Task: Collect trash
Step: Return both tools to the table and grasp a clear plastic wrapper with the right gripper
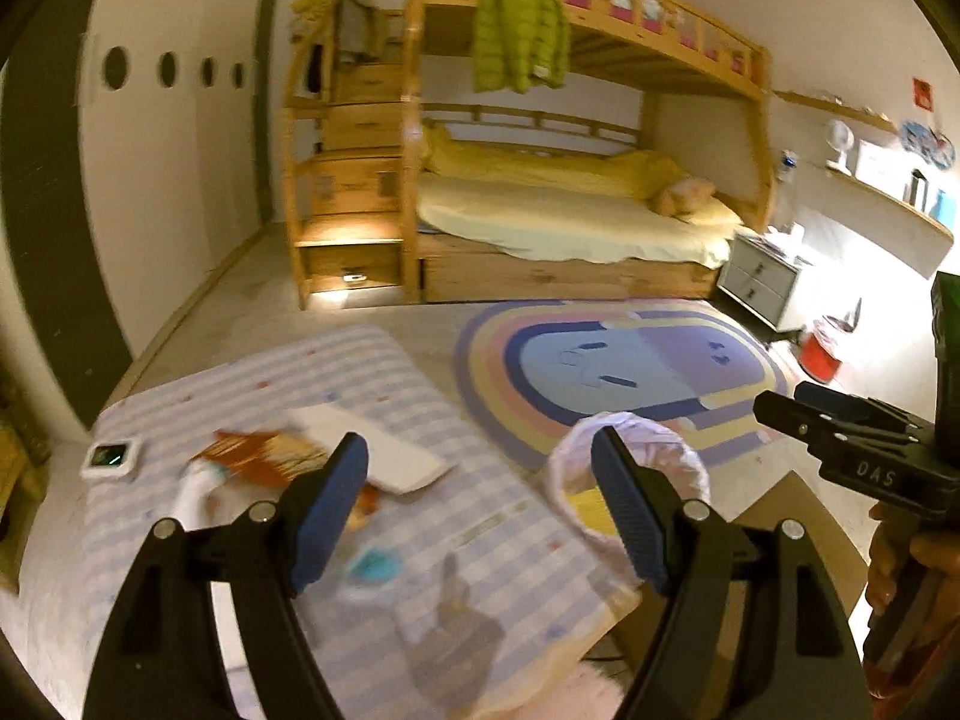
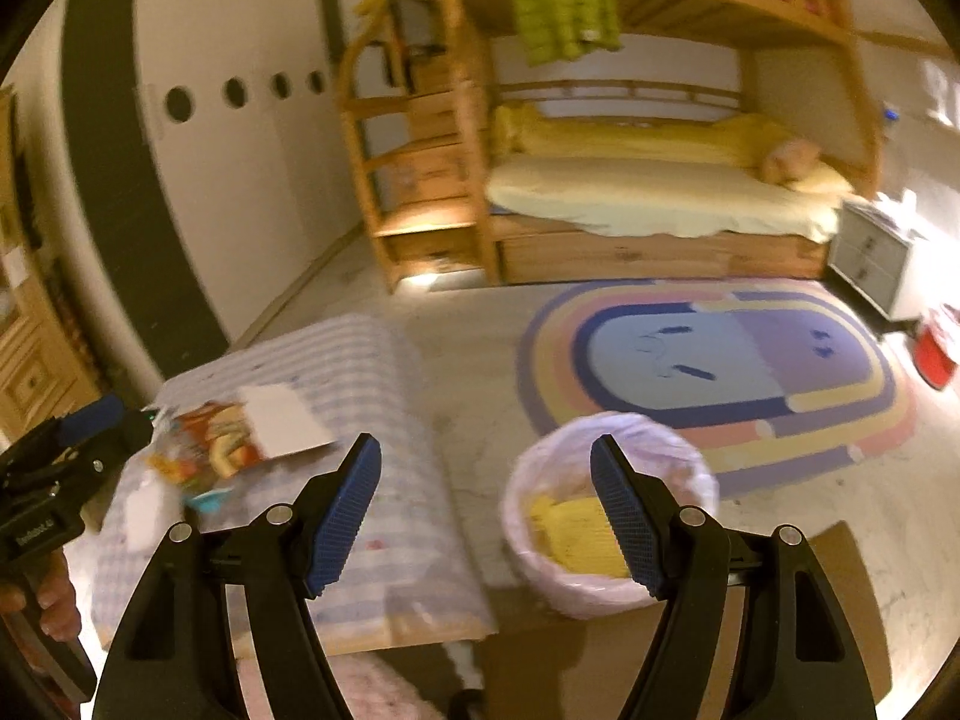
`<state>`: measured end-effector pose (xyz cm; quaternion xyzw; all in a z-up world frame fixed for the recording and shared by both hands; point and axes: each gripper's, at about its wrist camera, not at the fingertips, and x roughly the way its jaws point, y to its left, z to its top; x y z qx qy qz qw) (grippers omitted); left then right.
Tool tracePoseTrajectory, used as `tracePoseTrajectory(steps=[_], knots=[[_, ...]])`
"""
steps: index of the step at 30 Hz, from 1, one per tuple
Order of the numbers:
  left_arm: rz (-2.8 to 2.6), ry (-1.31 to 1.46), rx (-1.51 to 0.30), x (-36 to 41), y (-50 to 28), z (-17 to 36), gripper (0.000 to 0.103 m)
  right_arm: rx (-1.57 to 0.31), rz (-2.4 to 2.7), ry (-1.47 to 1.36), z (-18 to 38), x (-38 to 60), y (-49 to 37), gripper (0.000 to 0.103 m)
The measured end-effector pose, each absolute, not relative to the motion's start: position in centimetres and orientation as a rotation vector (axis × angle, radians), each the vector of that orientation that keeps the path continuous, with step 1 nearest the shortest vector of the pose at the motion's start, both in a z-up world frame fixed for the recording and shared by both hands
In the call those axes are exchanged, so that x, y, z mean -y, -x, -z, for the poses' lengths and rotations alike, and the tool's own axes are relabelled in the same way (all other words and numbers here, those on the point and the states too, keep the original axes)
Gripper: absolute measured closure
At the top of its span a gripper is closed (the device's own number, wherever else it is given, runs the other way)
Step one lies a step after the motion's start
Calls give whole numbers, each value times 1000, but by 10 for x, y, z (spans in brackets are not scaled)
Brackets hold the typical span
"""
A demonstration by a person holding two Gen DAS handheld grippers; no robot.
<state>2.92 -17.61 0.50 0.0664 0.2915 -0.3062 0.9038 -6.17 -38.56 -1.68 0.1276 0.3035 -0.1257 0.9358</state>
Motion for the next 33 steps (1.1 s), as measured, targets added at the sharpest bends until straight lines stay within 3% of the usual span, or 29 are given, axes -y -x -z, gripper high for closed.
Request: tracePoseTrajectory(steps=[13, 27, 33], knots=[[309, -87, -645, 35, -38, 27, 28, -712, 16, -130, 36, 274, 28, 30], [192, -30, -700, -18, -46, 60, 28, -772, -144, 5, 62, 201, -19, 32], [183, -19, -715, -20, -58, 68, 28, -782, -158, 112, 71, 179, -48, 49]])
